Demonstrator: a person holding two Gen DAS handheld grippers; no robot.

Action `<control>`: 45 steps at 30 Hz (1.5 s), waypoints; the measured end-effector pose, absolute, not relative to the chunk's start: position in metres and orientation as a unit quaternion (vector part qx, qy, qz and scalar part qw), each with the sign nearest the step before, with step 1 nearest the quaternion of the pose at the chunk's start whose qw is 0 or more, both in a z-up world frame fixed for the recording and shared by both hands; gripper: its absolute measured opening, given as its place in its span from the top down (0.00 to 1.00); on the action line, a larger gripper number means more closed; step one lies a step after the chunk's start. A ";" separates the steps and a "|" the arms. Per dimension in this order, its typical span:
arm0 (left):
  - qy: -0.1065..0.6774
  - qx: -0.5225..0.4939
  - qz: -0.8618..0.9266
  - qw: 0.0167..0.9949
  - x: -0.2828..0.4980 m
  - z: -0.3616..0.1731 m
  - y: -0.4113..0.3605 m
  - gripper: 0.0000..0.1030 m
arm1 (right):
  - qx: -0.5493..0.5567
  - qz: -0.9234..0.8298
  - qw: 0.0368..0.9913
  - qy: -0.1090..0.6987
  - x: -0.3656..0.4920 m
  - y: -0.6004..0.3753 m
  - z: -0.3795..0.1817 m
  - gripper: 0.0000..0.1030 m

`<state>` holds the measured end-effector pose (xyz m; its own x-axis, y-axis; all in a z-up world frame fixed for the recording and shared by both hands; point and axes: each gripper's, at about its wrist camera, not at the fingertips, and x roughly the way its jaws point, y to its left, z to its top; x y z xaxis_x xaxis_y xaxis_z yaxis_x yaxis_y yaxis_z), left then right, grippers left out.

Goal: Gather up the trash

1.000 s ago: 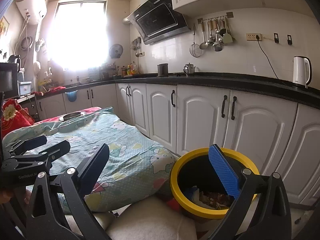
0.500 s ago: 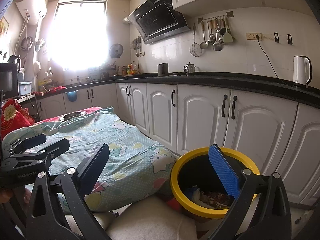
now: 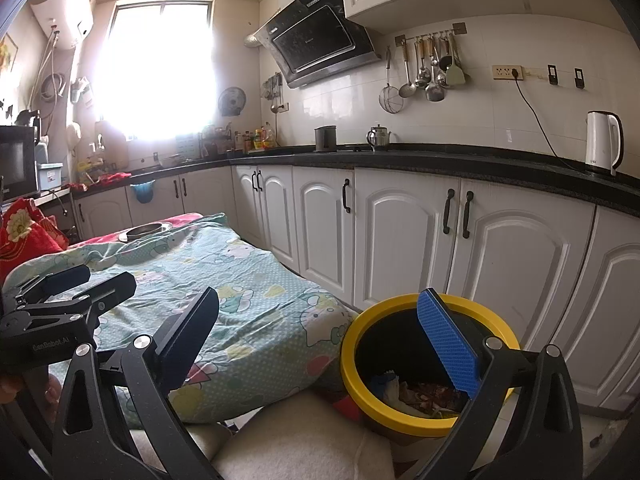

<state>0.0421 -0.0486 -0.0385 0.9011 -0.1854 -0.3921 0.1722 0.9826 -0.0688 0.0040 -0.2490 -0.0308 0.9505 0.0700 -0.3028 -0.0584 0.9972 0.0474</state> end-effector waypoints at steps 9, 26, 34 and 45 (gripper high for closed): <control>0.202 -0.017 -0.091 0.975 0.042 -0.038 -0.048 0.10 | 0.019 0.032 0.987 0.154 0.004 -0.249 -0.031 0.06; 0.216 -0.014 -0.088 0.972 0.048 -0.041 -0.048 0.10 | 0.019 0.031 0.987 0.157 0.004 -0.249 -0.034 0.06; 0.231 -0.012 -0.071 0.970 0.054 -0.045 -0.044 0.10 | 0.025 0.027 0.985 0.167 0.007 -0.251 -0.036 0.06; 0.287 -0.111 0.077 0.948 0.054 -0.039 0.121 0.10 | 0.005 0.151 0.969 0.193 0.059 -0.165 -0.015 0.06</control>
<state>0.0545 0.1215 -0.0394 0.8230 0.0816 -0.5622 -0.2092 0.9636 -0.1663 0.0592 -0.1649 -0.0151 0.8797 0.2950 -0.3730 -0.2910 0.9543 0.0686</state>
